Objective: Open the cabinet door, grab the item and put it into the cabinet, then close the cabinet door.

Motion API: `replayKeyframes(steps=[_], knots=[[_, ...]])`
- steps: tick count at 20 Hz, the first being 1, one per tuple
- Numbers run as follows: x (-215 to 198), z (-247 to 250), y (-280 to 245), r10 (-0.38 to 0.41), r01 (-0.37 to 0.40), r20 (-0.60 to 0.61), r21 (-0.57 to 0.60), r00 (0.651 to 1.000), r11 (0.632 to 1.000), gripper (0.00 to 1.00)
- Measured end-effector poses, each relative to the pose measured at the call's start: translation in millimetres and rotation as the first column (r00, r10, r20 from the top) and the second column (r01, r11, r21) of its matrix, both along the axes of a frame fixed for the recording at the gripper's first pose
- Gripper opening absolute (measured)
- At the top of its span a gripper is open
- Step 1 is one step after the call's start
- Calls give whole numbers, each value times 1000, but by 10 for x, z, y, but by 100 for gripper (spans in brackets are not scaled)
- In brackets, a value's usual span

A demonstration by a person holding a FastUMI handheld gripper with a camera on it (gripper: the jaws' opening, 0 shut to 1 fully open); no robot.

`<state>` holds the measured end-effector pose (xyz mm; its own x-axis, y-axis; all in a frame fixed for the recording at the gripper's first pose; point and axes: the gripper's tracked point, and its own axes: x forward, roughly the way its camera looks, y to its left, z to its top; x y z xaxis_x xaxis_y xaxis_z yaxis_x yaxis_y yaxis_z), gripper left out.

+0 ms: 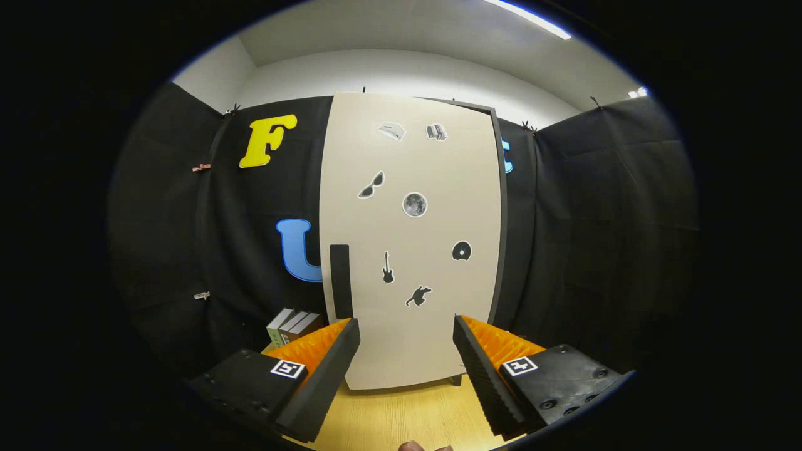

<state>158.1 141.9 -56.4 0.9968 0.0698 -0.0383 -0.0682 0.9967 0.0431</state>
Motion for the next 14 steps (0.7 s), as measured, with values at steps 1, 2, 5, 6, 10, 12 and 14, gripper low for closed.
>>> replayKeyframes(steps=[1,2,5,6,10,12,14], knots=[[12,9,-6,-2,2,3,-1,1000,1000,98],[6,14,-22,-4,4,3,0,1000,1000,98],[-5,17,-69,-14,14,4,6,1000,1000,98],[-4,20,-100,-22,22,4,8,1000,1000,98],[-16,14,-151,-31,31,2,17,1000,999,98],[-22,-11,-132,-28,28,1,17,1000,999,98],[-34,2,-117,-24,24,2,11,1000,1000,98]])
